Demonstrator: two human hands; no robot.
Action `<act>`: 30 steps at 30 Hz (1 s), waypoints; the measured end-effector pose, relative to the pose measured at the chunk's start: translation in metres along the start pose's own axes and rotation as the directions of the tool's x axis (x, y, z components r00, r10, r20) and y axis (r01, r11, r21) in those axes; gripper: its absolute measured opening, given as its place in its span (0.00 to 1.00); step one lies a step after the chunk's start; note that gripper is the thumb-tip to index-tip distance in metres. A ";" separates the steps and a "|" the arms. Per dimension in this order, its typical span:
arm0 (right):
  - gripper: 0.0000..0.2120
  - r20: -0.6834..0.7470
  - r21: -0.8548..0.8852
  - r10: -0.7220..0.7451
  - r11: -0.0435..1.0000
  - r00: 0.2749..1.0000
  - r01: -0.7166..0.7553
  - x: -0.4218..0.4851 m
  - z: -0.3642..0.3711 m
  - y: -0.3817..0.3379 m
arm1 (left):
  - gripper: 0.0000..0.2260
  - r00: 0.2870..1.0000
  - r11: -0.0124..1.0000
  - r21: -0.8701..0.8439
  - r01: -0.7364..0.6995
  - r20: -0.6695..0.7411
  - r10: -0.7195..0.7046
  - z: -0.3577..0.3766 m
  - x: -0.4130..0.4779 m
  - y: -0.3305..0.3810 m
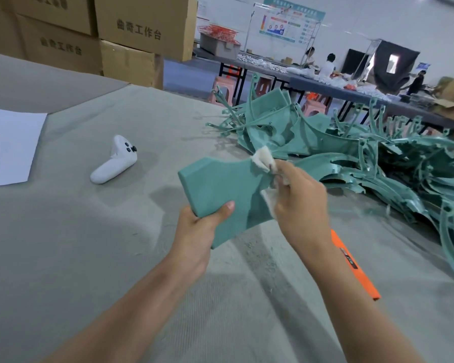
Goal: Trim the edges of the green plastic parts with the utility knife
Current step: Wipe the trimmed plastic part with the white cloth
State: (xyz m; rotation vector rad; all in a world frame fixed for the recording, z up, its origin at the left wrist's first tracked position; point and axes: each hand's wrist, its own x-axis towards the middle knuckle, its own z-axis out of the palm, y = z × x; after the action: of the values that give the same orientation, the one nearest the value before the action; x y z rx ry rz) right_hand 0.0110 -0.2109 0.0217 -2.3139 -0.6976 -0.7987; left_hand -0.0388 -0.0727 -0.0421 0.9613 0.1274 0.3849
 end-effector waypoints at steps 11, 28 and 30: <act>0.12 0.211 -0.133 0.027 0.991 0.977 0.002 0.001 -0.012 0.006 | 0.12 0.996 0.996 -0.032 -0.088 0.001 0.089 -0.002 0.004 0.005; 0.12 0.508 -0.342 -0.146 0.870 0.849 0.354 -0.034 -0.031 0.055 | 0.10 0.966 0.996 0.043 -0.076 -0.243 0.084 -0.009 0.014 0.009; 0.16 0.363 -0.347 -0.205 0.876 0.909 0.336 -0.042 -0.043 0.058 | 0.10 0.967 0.997 0.016 -0.070 -0.246 0.072 -0.010 0.017 0.013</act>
State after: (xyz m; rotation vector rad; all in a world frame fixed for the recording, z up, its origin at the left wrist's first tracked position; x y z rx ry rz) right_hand 0.0038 -0.2911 0.0006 -2.7994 -1.1137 -0.7551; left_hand -0.0295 -0.0518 -0.0365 0.9245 0.3217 0.5703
